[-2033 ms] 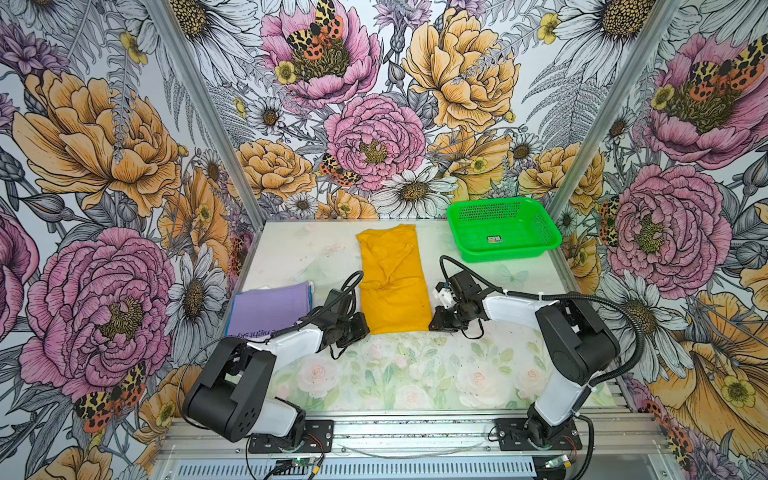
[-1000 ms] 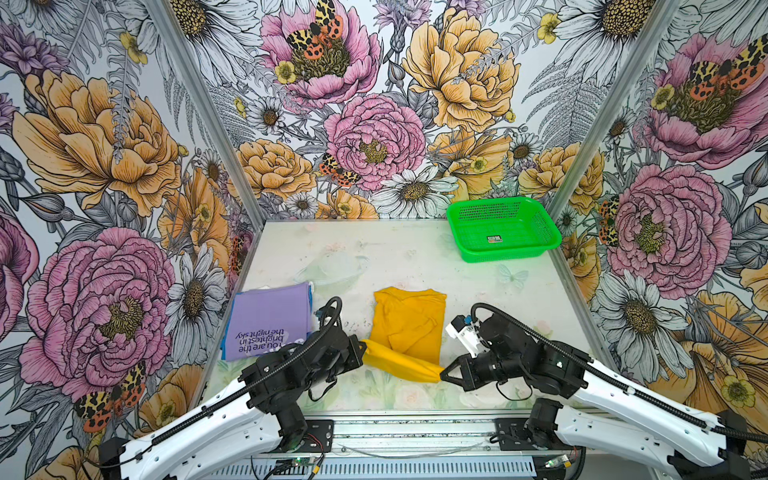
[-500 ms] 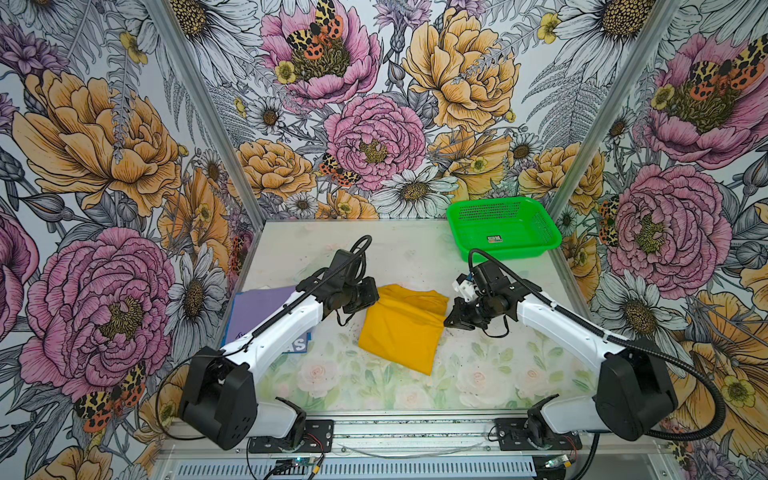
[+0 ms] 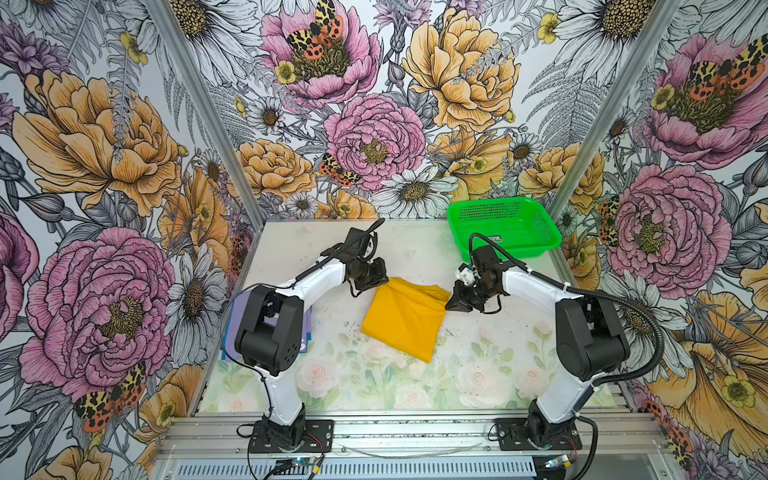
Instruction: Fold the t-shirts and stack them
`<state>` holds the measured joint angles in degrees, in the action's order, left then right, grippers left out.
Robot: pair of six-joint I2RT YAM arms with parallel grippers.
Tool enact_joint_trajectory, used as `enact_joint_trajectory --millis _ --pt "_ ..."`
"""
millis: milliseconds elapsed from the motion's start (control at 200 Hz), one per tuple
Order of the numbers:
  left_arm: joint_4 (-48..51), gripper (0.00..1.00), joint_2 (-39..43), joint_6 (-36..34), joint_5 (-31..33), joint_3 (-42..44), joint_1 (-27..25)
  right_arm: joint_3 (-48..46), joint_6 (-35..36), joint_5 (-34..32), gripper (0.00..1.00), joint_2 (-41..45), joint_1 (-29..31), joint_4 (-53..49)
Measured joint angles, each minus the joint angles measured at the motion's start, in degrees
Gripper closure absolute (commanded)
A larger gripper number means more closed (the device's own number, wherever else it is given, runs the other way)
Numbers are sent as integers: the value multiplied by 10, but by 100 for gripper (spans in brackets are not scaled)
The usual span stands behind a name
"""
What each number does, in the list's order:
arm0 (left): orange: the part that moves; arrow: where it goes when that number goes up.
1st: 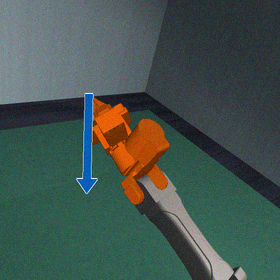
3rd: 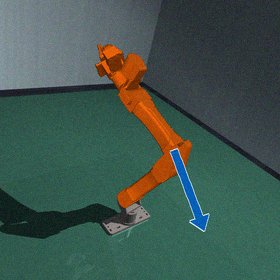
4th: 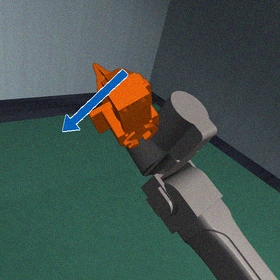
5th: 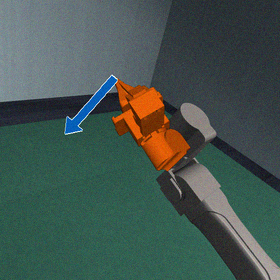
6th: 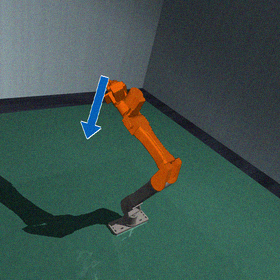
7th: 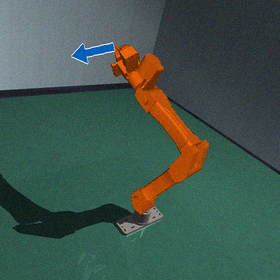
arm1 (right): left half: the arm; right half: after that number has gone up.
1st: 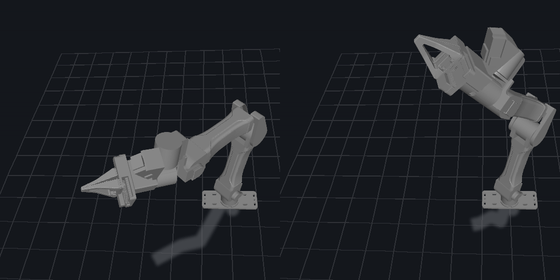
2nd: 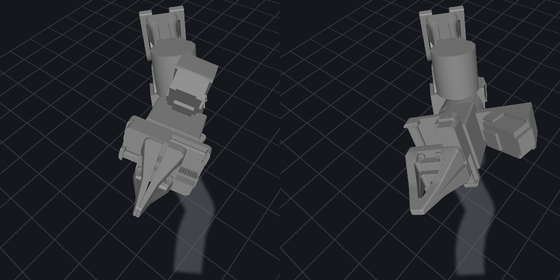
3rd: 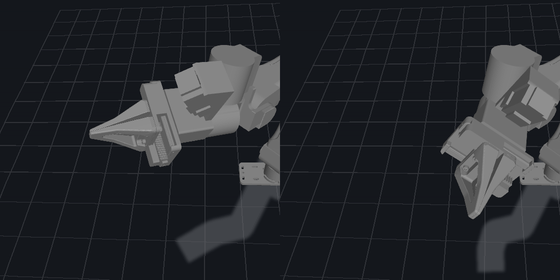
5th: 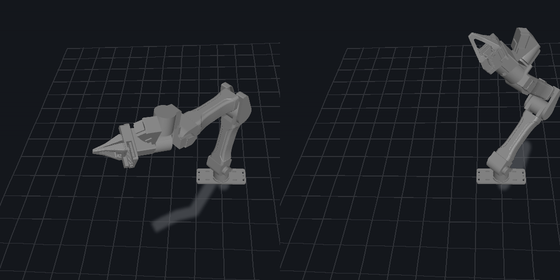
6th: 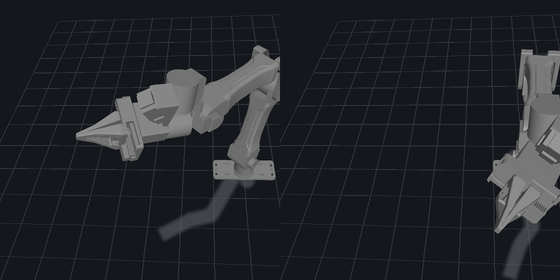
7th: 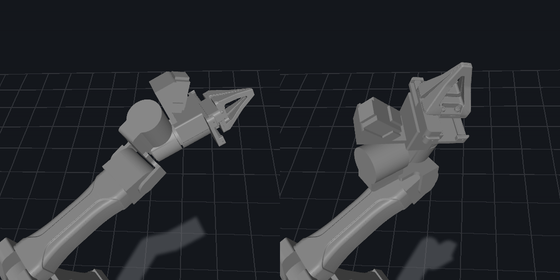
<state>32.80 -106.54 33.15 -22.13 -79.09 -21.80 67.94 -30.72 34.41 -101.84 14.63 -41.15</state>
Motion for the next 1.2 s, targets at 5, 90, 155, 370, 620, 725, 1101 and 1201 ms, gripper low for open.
enact_joint_trajectory --millis 5,90,155,370,620,725,1101,1201 --pt "0 94 -2 0 -1 -1 0 2 0 0 100 -2 -1 0" --pt "-1 94 -37 -4 -11 -25 6 12 0 0 100 -22 -7 3" --pt "0 88 -60 -5 -19 -43 6 17 0 0 100 -30 -12 3" --pt "-14 6 -114 -17 -47 -102 12 19 -3 -24 44 -28 -38 30" --pt "-68 1 -76 -21 -63 -51 38 16 23 -44 32 54 -20 62" --pt "-92 1 -12 -20 -77 22 43 16 33 -31 32 61 11 73" --pt "-243 1 25 35 -156 103 -33 16 17 -16 32 -56 44 135" --pt "-264 1 -34 45 -159 76 -32 16 17 -18 31 -84 41 145"
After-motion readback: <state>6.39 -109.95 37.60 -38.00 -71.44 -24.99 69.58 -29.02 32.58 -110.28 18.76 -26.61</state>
